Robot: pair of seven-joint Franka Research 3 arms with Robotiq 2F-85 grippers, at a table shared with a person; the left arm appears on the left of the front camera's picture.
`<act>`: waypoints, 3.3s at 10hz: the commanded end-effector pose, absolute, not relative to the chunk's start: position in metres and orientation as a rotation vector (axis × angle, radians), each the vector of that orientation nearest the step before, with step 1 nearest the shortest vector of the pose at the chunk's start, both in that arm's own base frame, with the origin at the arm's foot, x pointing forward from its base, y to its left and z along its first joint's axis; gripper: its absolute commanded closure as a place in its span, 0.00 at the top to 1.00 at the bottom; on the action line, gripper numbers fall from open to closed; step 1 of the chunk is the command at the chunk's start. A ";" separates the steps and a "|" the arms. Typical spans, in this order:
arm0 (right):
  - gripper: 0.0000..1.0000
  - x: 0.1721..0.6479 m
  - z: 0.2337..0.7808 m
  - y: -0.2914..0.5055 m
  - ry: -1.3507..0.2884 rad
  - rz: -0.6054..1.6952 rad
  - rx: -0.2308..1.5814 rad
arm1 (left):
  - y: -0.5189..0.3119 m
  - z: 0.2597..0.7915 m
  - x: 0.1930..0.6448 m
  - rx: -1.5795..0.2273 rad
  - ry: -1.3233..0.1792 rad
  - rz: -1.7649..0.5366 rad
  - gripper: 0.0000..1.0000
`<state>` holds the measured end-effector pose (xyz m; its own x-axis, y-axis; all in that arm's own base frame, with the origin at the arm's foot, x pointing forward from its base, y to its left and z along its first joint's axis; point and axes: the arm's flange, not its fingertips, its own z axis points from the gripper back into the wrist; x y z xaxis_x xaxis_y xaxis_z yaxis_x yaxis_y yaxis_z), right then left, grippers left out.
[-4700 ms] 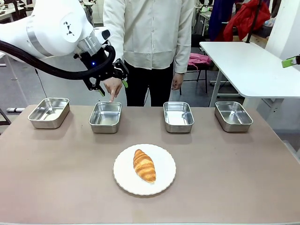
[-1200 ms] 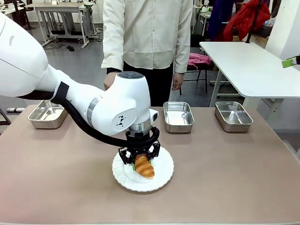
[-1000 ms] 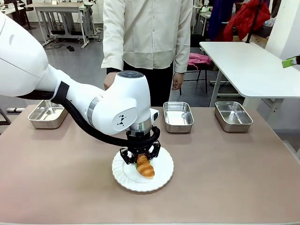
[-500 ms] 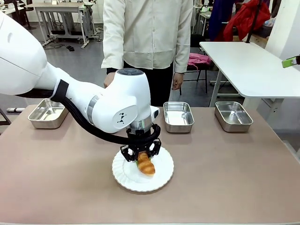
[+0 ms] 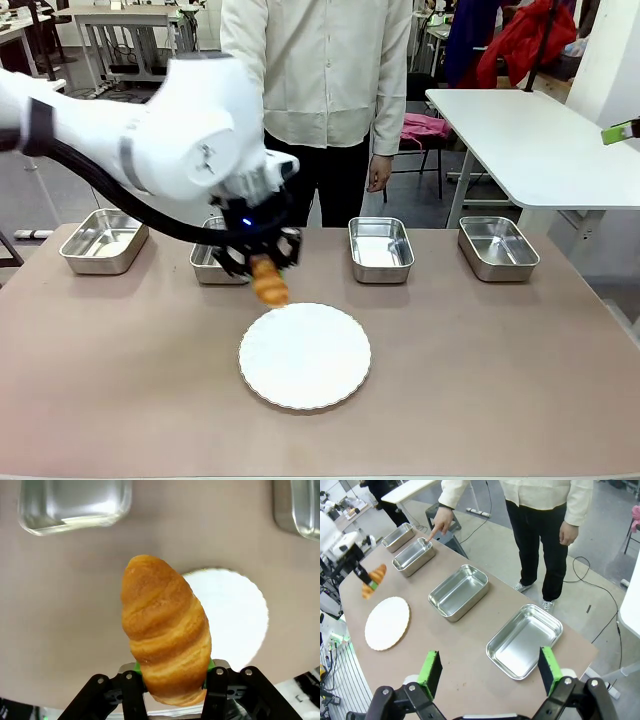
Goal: Place the bread in the container.
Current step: Place the Butter Roll into the Airtight Container indicated by the human.
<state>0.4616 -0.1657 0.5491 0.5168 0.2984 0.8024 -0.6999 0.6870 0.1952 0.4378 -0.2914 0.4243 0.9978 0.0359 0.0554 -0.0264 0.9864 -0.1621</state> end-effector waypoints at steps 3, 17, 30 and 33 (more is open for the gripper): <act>1.00 0.462 0.551 -0.164 -0.837 0.636 0.552 | -0.211 0.452 0.492 -0.226 -0.062 -0.173 0.41; 1.00 0.462 0.551 -0.164 -0.837 0.636 0.552 | -0.188 0.386 0.625 -0.191 -0.098 -0.236 0.98; 1.00 0.462 0.551 -0.164 -0.837 0.636 0.552 | -0.205 0.385 0.615 -0.195 -0.066 -0.261 1.00; 1.00 0.462 0.551 -0.164 -0.837 0.636 0.552 | -0.221 0.441 0.548 -0.135 -0.218 -0.271 1.00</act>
